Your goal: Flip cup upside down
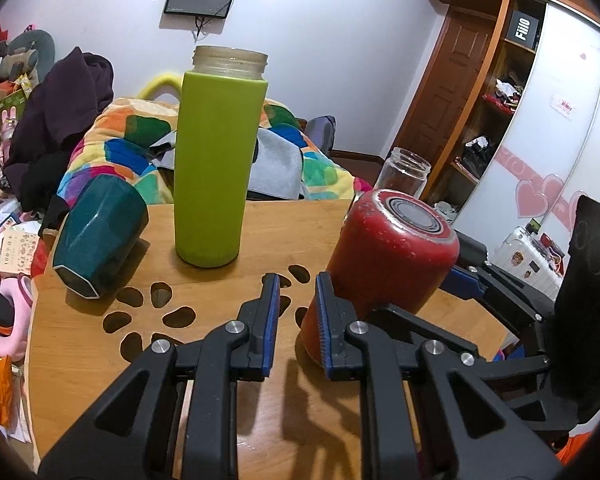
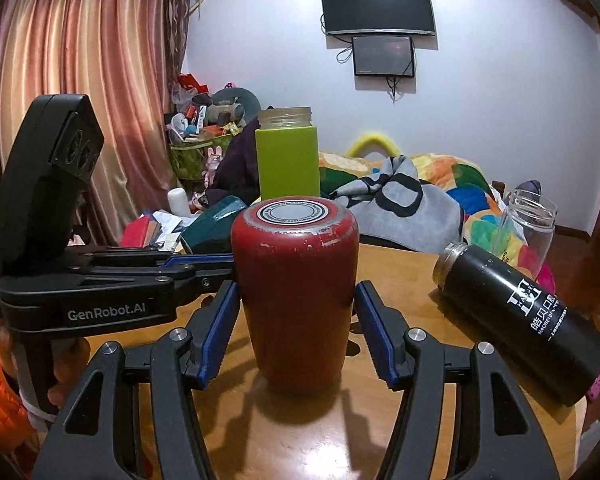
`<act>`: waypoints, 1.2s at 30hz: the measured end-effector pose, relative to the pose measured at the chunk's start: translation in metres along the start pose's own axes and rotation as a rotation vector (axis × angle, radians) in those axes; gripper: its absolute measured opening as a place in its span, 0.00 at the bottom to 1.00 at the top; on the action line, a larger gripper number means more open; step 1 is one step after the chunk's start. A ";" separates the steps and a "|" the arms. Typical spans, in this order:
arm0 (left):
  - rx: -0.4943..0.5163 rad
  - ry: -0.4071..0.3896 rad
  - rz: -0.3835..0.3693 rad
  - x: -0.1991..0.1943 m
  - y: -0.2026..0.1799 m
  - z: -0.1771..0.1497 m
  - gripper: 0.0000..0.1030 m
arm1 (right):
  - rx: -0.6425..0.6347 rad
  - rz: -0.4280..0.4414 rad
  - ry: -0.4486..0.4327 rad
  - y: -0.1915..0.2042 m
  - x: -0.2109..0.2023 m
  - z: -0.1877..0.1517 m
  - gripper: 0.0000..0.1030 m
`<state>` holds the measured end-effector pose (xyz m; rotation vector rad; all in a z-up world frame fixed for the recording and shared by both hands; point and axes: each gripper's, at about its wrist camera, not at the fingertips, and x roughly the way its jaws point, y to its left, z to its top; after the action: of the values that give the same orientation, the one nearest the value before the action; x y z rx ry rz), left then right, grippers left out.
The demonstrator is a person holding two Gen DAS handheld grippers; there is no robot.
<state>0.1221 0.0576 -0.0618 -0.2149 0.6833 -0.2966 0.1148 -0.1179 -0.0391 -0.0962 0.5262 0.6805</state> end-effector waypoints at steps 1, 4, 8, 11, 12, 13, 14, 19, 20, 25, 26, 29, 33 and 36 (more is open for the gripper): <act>0.000 0.000 0.000 -0.001 0.000 0.000 0.16 | 0.000 0.003 0.004 0.001 0.000 0.000 0.55; 0.003 -0.011 0.007 -0.004 0.001 -0.002 0.16 | -0.006 0.002 0.008 0.002 -0.002 0.000 0.55; 0.055 -0.049 0.082 -0.020 -0.006 -0.008 0.16 | -0.004 0.003 0.000 0.000 -0.015 -0.001 0.55; 0.080 -0.088 0.103 -0.037 -0.015 -0.011 0.25 | 0.005 -0.004 -0.016 -0.003 -0.029 0.001 0.55; 0.088 -0.110 0.116 -0.044 -0.019 -0.011 0.27 | 0.009 -0.009 -0.022 -0.005 -0.034 0.001 0.58; 0.092 -0.126 0.121 -0.049 -0.021 -0.012 0.32 | 0.015 -0.016 -0.029 -0.006 -0.039 0.002 0.67; 0.094 -0.152 0.128 -0.057 -0.026 -0.012 0.38 | 0.025 -0.025 -0.044 -0.008 -0.048 0.004 0.72; 0.100 -0.238 0.156 -0.081 -0.043 -0.015 0.65 | 0.064 -0.051 -0.110 -0.015 -0.080 0.009 0.83; 0.106 -0.258 0.168 -0.087 -0.047 -0.016 0.72 | 0.070 -0.069 -0.119 -0.016 -0.086 0.011 0.85; 0.110 -0.338 0.224 -0.107 -0.061 -0.025 1.00 | 0.100 -0.125 -0.155 -0.025 -0.110 0.013 1.00; 0.109 -0.348 0.229 -0.109 -0.062 -0.026 1.00 | 0.107 -0.129 -0.160 -0.026 -0.113 0.013 1.00; 0.101 -0.363 0.245 -0.112 -0.064 -0.029 1.00 | 0.117 -0.146 -0.176 -0.027 -0.122 0.012 1.00; 0.109 -0.380 0.282 -0.110 -0.070 -0.034 1.00 | 0.111 -0.177 -0.201 -0.025 -0.133 0.010 1.00; 0.118 -0.394 0.296 -0.111 -0.076 -0.038 1.00 | 0.106 -0.190 -0.214 -0.025 -0.138 0.008 1.00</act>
<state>0.0010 0.0201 -0.0029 -0.0535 0.2992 -0.0075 0.0434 -0.2144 0.0337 0.0265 0.3417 0.4695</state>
